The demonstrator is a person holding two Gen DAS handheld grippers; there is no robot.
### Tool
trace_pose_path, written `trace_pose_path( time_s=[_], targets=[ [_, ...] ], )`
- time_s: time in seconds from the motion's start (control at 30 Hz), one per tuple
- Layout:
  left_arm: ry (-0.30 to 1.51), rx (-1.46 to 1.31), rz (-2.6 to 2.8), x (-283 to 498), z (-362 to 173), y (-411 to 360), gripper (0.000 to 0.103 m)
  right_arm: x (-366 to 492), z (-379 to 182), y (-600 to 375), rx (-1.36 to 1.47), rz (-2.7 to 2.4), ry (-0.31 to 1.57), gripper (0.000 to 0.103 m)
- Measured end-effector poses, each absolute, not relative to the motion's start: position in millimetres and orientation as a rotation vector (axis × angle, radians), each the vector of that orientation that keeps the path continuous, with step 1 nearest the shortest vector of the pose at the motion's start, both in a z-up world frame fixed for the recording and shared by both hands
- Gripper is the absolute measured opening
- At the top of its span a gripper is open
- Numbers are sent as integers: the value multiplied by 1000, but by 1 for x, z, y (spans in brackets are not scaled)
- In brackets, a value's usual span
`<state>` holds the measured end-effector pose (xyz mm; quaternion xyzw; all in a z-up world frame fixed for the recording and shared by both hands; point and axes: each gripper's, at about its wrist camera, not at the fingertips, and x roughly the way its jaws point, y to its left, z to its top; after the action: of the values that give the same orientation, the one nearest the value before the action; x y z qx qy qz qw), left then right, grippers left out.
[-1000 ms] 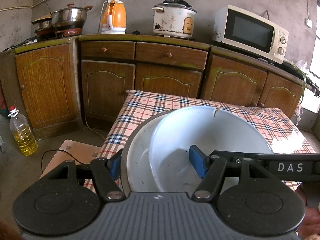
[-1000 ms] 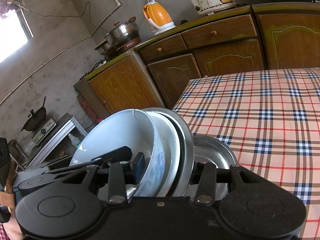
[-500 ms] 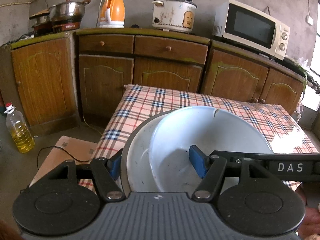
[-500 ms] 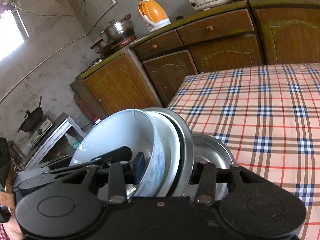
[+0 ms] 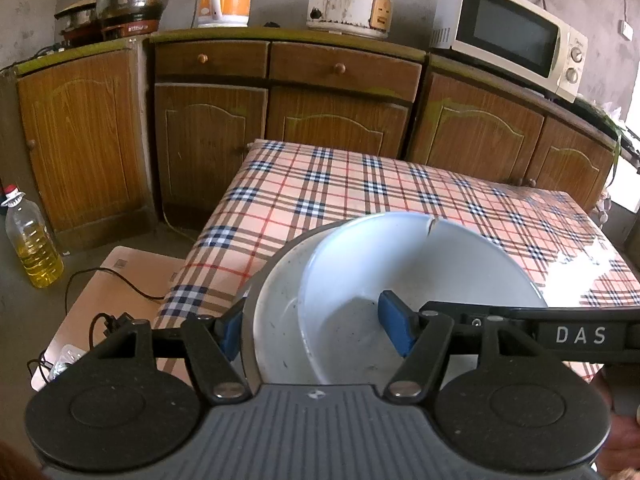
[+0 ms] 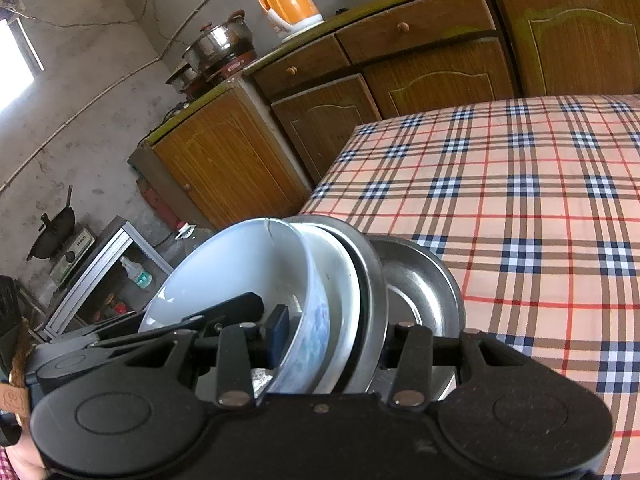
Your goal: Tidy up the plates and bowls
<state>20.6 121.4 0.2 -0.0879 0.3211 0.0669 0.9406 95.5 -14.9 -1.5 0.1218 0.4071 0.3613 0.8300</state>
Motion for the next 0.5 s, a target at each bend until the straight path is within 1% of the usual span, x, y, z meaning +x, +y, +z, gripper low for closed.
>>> trace_pose_path(
  time_s=[0.5],
  targets=[
    [684,-202,141,31,-20,124,69,108,-25,-11,251,760,897,52]
  ],
)
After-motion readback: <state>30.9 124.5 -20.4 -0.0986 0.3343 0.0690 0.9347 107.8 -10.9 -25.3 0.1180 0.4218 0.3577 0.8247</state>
